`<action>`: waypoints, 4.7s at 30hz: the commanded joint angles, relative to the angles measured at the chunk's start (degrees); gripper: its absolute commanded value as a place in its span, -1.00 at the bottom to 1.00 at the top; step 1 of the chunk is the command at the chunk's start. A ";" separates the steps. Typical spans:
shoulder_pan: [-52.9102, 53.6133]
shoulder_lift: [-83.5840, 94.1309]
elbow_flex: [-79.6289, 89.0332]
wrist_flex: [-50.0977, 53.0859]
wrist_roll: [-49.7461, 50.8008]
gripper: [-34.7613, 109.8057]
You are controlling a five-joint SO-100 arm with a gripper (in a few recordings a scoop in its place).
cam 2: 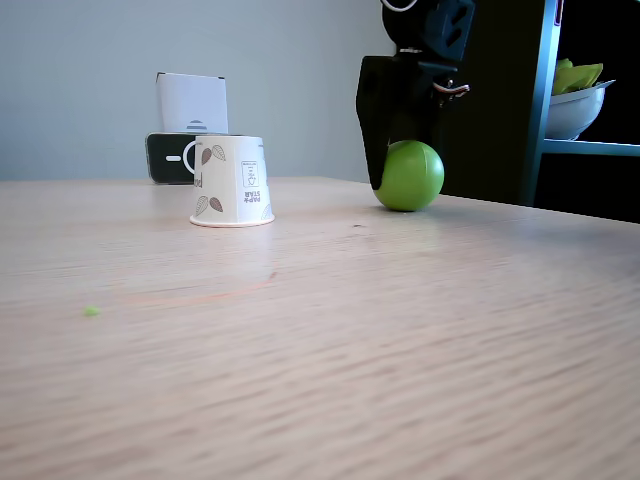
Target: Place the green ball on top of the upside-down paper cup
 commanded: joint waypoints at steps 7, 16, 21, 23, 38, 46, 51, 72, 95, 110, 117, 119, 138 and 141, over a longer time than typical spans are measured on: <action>0.70 1.41 -1.41 -0.18 -0.26 -0.23; 1.76 10.55 -0.35 1.23 -1.93 -0.23; 1.85 17.75 0.62 1.76 -2.72 -0.23; 1.58 20.65 0.79 1.85 -2.90 -0.23; -9.67 36.04 0.79 -6.77 -2.46 -0.23; -19.16 34.10 0.79 -12.48 -2.20 -0.23; -22.76 30.23 0.79 -14.77 -1.49 -0.23; -27.16 16.96 1.41 -17.14 2.55 -0.23; -24.43 12.66 4.75 -17.05 3.08 -0.23; -25.58 17.23 9.49 -17.40 3.69 -0.05; -25.93 23.12 14.15 -17.40 3.69 0.01; -26.10 24.35 14.85 -17.40 3.69 0.04; -26.81 34.45 15.82 -17.40 4.04 0.09; -25.93 39.11 16.44 -17.58 2.90 0.09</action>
